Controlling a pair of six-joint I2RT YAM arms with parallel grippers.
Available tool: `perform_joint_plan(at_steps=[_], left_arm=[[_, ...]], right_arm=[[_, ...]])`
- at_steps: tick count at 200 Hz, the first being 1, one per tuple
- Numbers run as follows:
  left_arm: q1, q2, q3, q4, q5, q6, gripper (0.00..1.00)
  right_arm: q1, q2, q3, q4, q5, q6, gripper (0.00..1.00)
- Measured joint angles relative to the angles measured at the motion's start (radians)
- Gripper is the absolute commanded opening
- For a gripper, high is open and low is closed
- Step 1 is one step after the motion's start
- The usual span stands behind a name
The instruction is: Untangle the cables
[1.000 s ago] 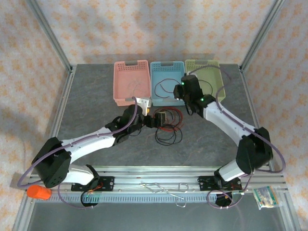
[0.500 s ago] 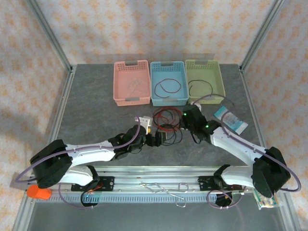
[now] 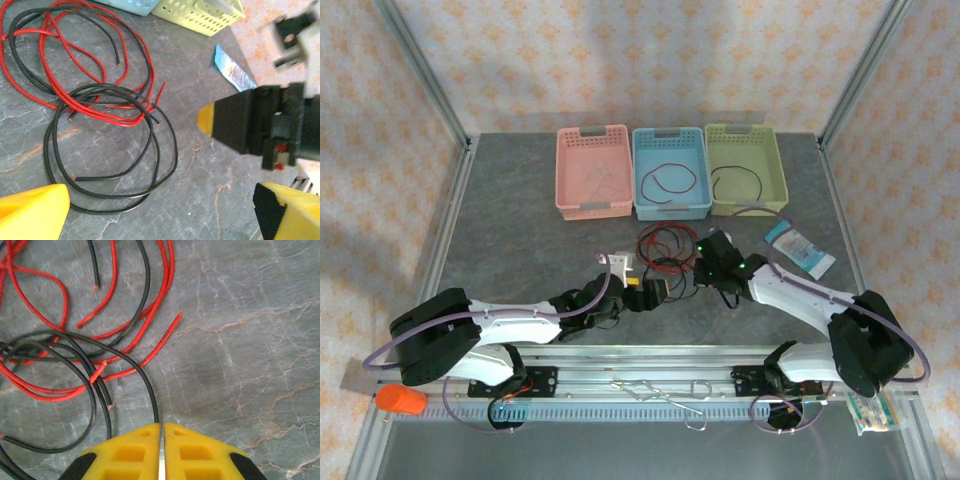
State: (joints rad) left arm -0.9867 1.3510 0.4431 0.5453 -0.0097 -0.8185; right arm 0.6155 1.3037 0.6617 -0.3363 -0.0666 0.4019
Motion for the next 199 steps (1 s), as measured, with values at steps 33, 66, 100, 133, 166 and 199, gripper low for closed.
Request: perform_joint_plan(at_steps=[33, 66, 100, 133, 166, 199], left_arm=[[0.022, 0.000, -0.001, 0.029, 0.001, -0.019, 0.96], [0.053, 0.000, -0.004, 0.037, 0.003, -0.022, 0.95], [0.082, -0.003, -0.021, 0.043, 0.006, -0.021, 0.95], [0.098, -0.018, -0.026, 0.042, 0.008, -0.018, 0.96], [0.112, -0.030, -0.032, 0.043, 0.009, -0.011, 0.95], [0.119, -0.034, -0.043, 0.043, 0.009, -0.011, 0.96]], right_arm=[[0.000, 0.064, 0.002, 0.004, -0.023, -0.045, 0.25], [0.000, 0.112, 0.012, 0.007, -0.050, -0.071, 0.29], [0.000, 0.144, 0.037, 0.008, -0.057, -0.079, 0.29], [0.000, 0.169, 0.060, 0.012, -0.048, -0.079, 0.29], [0.000, 0.206, 0.078, 0.014, -0.040, -0.082, 0.28], [0.000, 0.225, 0.087, 0.014, -0.034, -0.082, 0.26]])
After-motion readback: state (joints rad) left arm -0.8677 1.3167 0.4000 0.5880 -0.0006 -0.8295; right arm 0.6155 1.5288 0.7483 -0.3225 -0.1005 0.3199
